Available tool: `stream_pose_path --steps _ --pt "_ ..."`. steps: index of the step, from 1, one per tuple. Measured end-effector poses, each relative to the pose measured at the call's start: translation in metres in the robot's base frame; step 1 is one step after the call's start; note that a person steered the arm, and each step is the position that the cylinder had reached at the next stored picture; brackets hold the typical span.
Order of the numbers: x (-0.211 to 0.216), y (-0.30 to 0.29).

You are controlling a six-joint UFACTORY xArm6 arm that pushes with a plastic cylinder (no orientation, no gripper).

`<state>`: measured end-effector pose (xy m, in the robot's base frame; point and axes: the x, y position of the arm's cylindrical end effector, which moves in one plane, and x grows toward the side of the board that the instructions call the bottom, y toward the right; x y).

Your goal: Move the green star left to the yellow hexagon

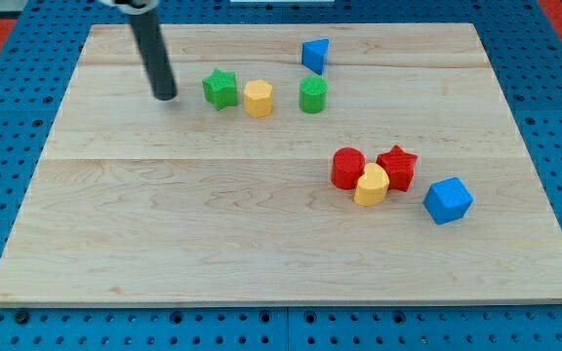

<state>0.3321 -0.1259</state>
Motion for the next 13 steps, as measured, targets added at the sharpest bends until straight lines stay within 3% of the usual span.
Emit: stream_pose_path --steps 2,3,5,7,8,10,11,12,13 --pt "-0.037 0.041" --pt "-0.001 0.099" --pt "0.031 0.104" --pt "0.084 0.191" --pt "0.052 0.083" --pt "0.046 -0.046" --pt "0.060 -0.039" --pt "0.069 0.048" --pt "0.089 0.097"
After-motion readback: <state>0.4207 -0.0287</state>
